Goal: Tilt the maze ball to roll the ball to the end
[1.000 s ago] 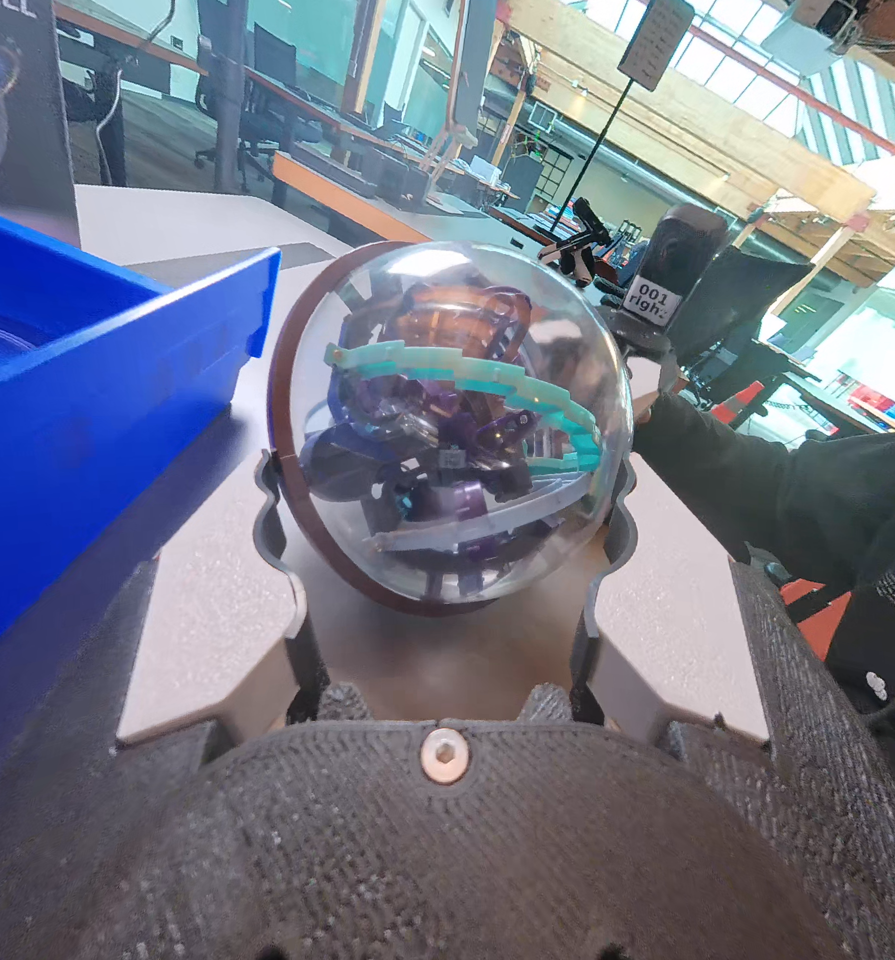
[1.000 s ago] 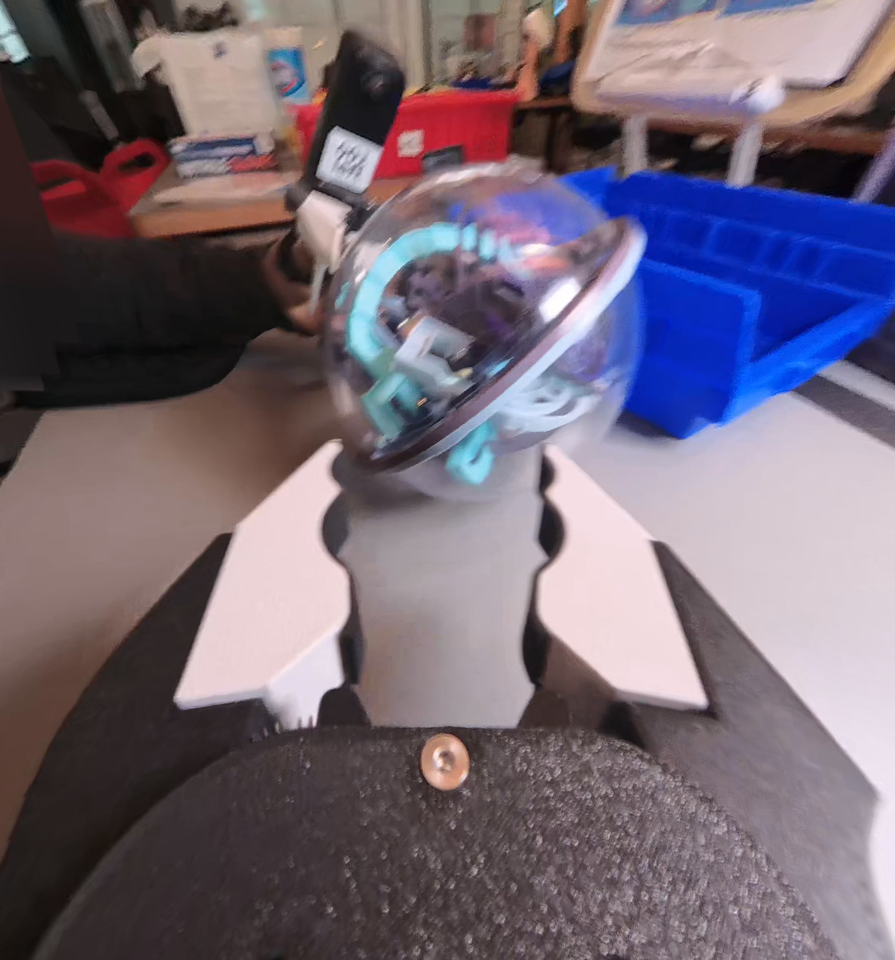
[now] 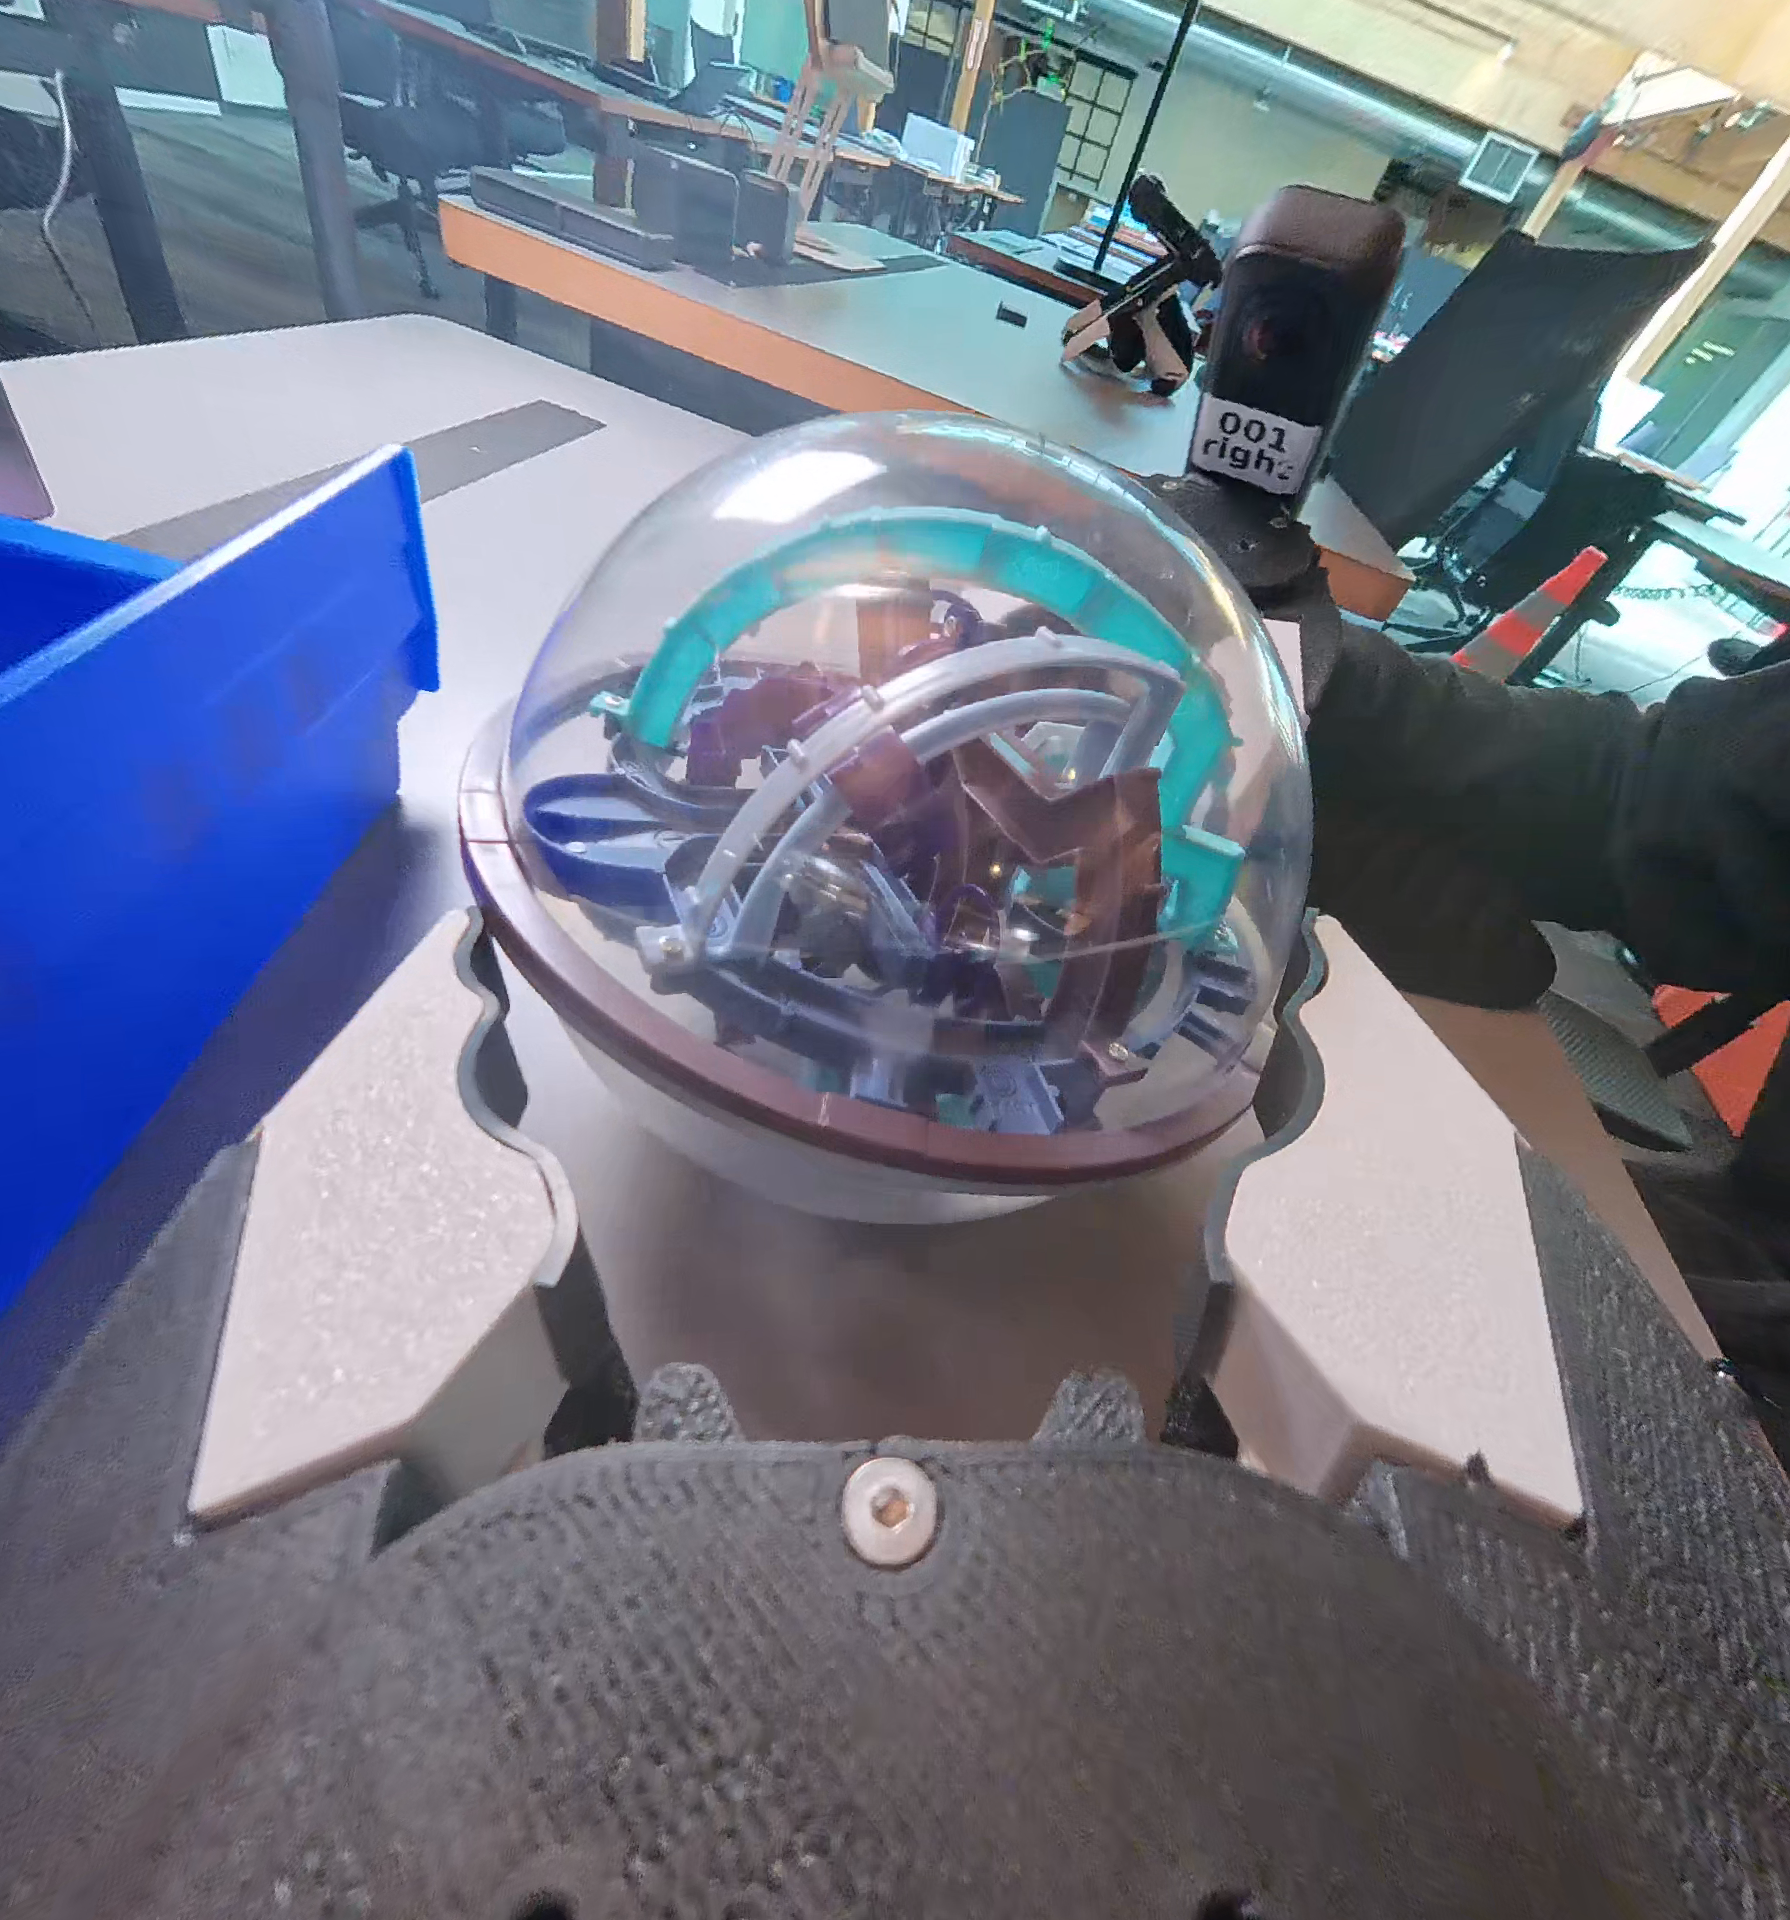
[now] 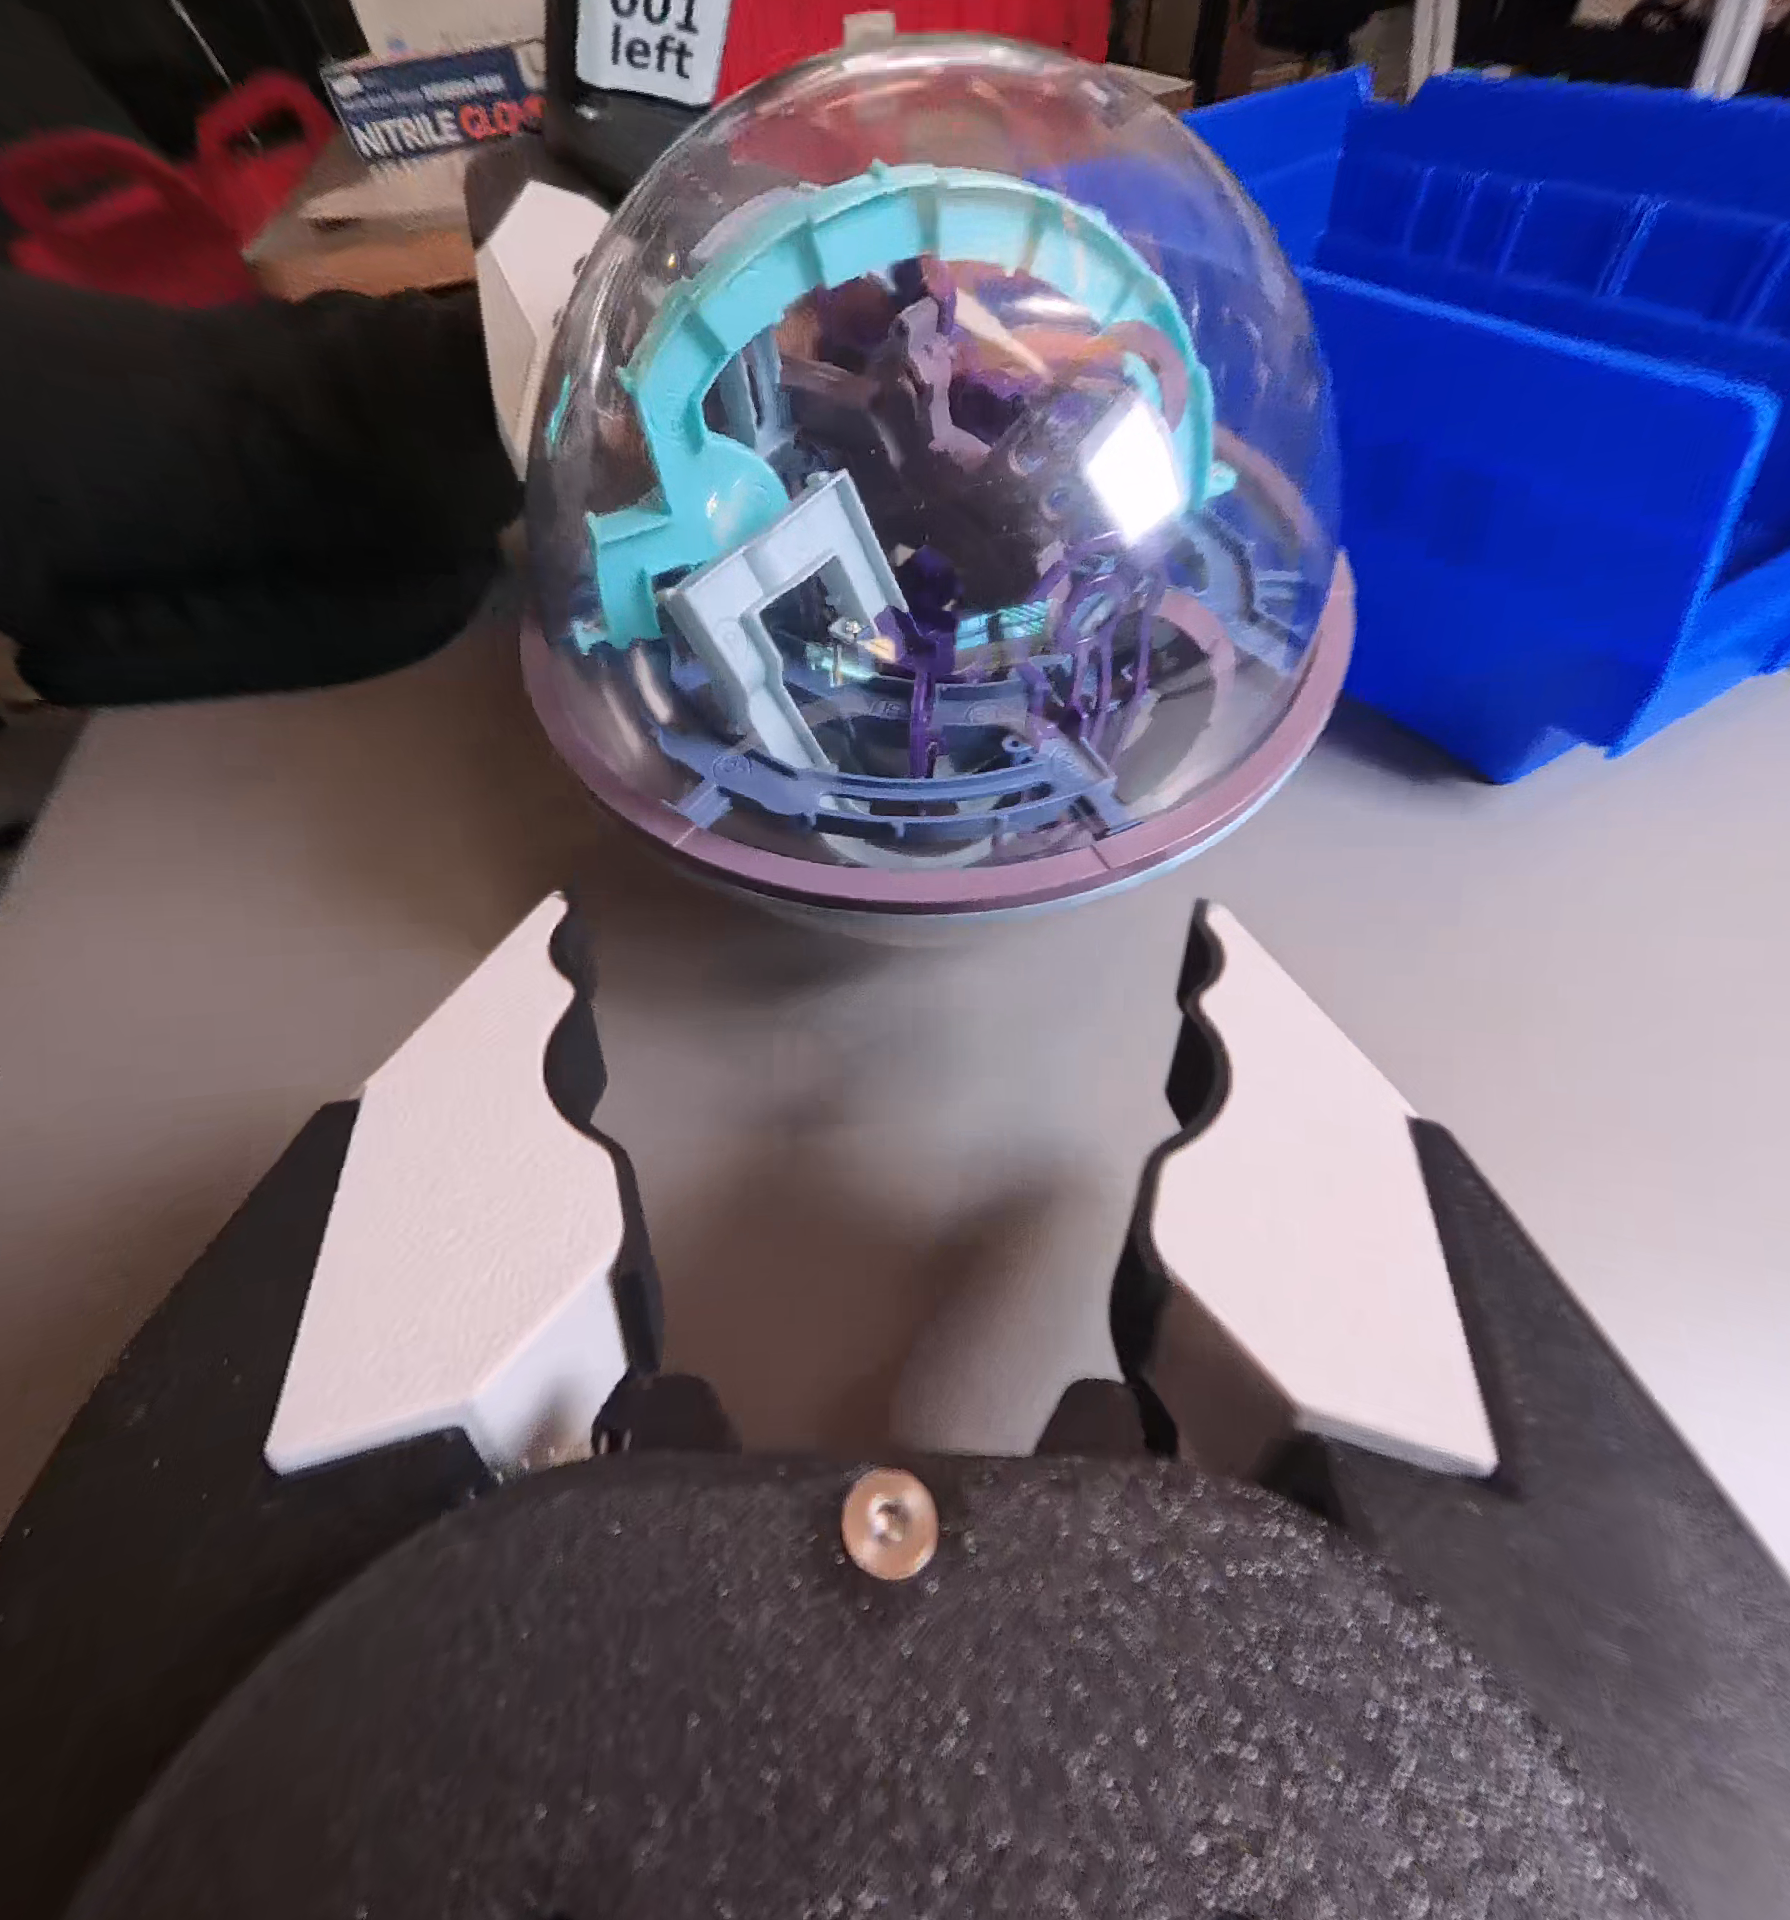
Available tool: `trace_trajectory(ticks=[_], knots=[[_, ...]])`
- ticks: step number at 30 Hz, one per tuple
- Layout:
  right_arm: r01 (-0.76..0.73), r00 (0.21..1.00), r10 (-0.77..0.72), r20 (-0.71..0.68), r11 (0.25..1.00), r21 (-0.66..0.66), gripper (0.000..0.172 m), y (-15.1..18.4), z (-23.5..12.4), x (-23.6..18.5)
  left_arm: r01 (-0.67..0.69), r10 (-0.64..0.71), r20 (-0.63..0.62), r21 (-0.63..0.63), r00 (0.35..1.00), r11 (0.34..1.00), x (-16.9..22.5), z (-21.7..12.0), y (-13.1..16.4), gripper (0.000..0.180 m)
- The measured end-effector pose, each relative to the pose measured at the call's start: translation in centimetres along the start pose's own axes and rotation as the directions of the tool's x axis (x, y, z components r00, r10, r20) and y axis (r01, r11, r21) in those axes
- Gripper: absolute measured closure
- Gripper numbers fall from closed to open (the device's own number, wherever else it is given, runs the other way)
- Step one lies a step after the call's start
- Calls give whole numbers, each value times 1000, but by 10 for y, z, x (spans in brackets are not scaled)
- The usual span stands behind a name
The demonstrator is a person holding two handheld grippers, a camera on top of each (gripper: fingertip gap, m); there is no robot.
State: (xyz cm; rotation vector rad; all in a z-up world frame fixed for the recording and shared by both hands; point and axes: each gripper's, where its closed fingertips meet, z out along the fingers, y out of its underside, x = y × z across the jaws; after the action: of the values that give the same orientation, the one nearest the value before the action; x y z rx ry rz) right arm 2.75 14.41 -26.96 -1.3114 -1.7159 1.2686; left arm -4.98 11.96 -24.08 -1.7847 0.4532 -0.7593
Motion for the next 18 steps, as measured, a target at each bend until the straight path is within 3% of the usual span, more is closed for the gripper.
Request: trace_trajectory(ticks=[4,9,15,18], knots=[[123,989,-114,-99,989,83,52,-20,-3,5,24,-24,-23,8,999,1000,1,1,-3,39],[190,976,-184,-119,981,43,53,-13,10,-1,54,-53,-27,38,998,998,6,5,-11,41],[135,987,-131,-89,990,41,57,-8,10,-2,107,-103,-47,95,994,990,6,5,-17,42],[95,994,-94,-55,995,22,58,-4,11,-4,74,-59,-132,112,989,991,16,-1,-18,32]])
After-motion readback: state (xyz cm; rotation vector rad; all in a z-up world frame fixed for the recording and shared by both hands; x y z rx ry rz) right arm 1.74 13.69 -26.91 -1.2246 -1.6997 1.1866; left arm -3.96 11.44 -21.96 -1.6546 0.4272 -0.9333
